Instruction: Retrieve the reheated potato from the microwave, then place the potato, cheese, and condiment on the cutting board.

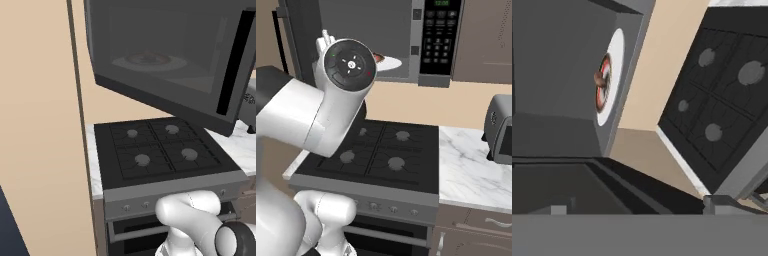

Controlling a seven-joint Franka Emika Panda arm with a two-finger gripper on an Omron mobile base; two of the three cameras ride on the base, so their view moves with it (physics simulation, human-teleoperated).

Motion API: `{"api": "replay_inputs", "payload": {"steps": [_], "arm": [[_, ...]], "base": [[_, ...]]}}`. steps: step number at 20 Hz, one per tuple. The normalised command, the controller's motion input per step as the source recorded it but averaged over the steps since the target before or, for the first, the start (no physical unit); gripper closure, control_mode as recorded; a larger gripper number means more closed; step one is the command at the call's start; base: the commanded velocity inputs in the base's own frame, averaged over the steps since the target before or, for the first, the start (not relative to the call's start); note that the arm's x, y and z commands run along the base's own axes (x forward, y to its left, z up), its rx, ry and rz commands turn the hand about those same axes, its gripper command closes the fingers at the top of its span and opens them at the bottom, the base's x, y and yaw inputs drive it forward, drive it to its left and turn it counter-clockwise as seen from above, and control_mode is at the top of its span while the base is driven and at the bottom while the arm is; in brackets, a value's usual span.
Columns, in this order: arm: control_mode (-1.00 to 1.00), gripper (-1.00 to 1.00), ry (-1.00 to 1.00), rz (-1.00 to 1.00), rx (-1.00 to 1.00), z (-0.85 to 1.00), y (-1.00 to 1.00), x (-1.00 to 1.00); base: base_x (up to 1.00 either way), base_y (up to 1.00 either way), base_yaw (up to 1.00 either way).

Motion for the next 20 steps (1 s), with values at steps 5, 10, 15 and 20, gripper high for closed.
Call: {"api": "replay_inputs", "payload": {"steps": [5,10,15,20], "arm": [[-1.0,-1.0,0.13,0.0,0.12,-0.22,0.0,0.64],[-1.0,-1.0,0.05,0.07,0.09,-0.11,0.0,0.61],[-1.0,-1.0,0.01,0.18,0.1,0.0,0.0,0.32],[-1.0,-1.0,0.0,0.2,0.05,0.0,0.27,0.15]], "base": [[0.0,0.0,0.0],[0.0,0.0,0.0],[0.0,0.0,0.0],[0.0,0.0,0.0]]}}
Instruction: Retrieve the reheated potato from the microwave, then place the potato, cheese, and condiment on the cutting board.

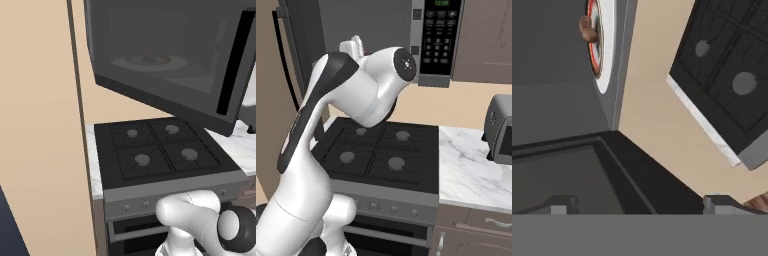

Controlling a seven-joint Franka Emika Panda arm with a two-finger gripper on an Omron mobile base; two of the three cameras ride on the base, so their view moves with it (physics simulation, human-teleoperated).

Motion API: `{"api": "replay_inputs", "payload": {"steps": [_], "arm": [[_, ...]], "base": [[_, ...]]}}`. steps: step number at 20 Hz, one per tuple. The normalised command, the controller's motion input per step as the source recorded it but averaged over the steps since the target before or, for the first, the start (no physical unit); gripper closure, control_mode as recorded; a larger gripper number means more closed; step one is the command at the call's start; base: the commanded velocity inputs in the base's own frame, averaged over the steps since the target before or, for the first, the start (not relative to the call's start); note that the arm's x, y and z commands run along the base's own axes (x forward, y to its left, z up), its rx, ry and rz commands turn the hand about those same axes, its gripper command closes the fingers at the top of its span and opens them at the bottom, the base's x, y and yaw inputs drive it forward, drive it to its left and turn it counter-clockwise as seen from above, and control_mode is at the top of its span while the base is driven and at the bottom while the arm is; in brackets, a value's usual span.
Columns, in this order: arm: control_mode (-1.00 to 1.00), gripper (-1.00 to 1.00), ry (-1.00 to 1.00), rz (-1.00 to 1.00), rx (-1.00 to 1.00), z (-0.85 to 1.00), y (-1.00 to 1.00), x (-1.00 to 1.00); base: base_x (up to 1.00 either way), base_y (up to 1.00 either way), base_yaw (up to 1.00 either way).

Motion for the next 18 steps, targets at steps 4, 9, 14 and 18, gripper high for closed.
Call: {"api": "replay_inputs", "payload": {"steps": [4,9,14,18], "arm": [[-1.0,-1.0,0.0,0.19,0.04,0.01,0.27,0.08],[-1.0,-1.0,0.0,0.21,0.05,0.07,0.28,-0.07],[-1.0,-1.0,0.0,0.2,0.03,0.06,0.4,-0.36],[-1.0,-1.0,0.0,0.17,0.0,0.03,0.52,-0.46]], "base": [[0.0,0.0,0.0],[0.0,0.0,0.0],[0.0,0.0,0.0],[0.0,0.0,0.0]]}}
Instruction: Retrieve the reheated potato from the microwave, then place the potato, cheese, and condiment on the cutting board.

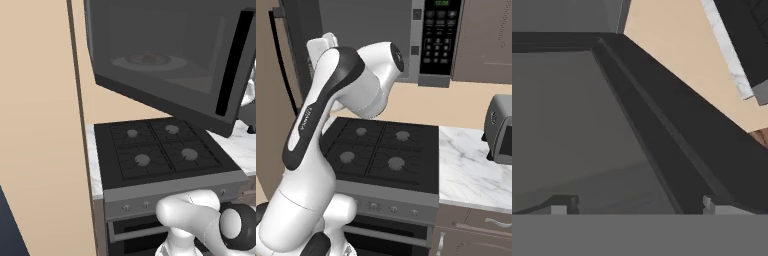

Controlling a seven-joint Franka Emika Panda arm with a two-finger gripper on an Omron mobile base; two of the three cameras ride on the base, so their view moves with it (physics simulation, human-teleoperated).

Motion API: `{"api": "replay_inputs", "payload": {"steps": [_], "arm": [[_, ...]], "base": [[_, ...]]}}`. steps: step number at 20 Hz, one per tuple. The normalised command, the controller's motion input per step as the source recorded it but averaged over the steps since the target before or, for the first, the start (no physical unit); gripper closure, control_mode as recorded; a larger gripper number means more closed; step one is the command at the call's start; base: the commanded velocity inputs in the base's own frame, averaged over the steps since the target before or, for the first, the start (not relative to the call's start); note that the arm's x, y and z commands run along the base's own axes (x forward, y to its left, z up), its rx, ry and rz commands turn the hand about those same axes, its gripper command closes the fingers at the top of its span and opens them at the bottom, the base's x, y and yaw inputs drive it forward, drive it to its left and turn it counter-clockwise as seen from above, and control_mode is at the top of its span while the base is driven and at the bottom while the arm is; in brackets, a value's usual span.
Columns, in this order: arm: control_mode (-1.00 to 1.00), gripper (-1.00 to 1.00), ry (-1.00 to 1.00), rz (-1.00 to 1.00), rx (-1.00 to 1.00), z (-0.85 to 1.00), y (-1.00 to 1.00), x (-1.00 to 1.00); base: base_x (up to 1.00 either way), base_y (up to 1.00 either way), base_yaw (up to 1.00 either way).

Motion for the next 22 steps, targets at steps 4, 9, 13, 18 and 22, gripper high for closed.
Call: {"api": "replay_inputs", "payload": {"steps": [4,9,13,18,22], "arm": [[-1.0,-1.0,0.0,0.11,0.0,0.01,0.66,-0.37],[-1.0,-1.0,-0.02,0.01,0.0,0.0,0.8,-0.22],[-1.0,-1.0,-0.05,0.0,-0.05,0.0,0.87,-0.09],[-1.0,-1.0,-0.07,0.0,-0.1,0.04,0.82,0.0],[-1.0,-1.0,-0.1,-0.01,-0.14,0.03,0.7,0.04]], "base": [[0.0,0.0,0.0],[0.0,0.0,0.0],[0.0,0.0,0.0],[0.0,0.0,0.0],[0.0,0.0,0.0]]}}
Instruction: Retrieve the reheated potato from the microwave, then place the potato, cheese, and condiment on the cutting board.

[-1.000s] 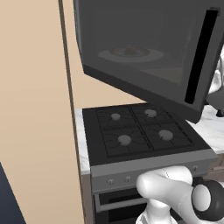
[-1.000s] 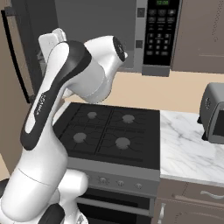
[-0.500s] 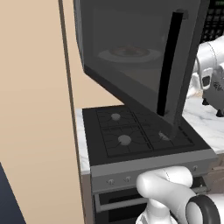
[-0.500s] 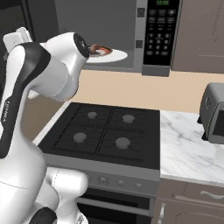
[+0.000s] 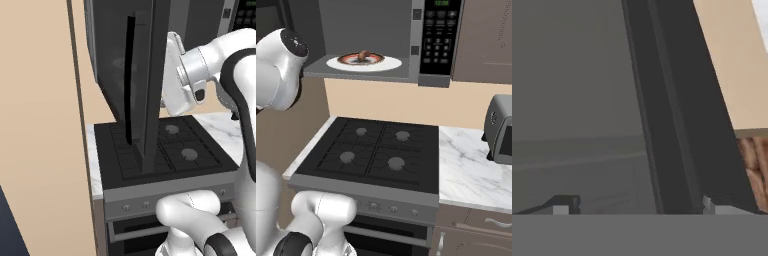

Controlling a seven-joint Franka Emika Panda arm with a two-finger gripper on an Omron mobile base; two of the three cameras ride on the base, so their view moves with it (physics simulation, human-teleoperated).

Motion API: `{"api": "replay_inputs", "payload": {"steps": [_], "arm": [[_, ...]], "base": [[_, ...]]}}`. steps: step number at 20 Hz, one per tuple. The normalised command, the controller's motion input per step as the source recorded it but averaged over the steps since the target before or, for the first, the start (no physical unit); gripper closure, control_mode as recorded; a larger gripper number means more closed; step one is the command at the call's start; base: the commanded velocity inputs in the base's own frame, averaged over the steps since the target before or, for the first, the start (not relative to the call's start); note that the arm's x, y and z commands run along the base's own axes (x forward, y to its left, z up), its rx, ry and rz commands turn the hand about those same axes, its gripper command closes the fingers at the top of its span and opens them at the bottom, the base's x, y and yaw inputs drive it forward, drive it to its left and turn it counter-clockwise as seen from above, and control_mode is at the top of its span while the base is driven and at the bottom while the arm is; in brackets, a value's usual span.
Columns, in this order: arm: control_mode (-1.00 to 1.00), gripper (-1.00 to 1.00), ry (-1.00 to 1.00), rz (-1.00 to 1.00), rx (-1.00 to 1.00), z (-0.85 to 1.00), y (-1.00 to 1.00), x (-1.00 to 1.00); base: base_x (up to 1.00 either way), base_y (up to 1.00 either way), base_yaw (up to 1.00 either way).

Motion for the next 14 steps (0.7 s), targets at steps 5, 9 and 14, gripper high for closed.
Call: {"api": "replay_inputs", "payload": {"steps": [5,9,14], "arm": [[-1.0,-1.0,-0.01,-0.02,-0.14,0.05,0.07,0.15],[-1.0,-1.0,-0.02,-0.01,-0.2,0.06,-0.38,0.1],[-1.0,-1.0,-0.06,0.02,-0.2,0.0,-0.62,0.06]], "base": [[0.0,0.0,0.0],[0.0,0.0,0.0],[0.0,0.0,0.0]]}}
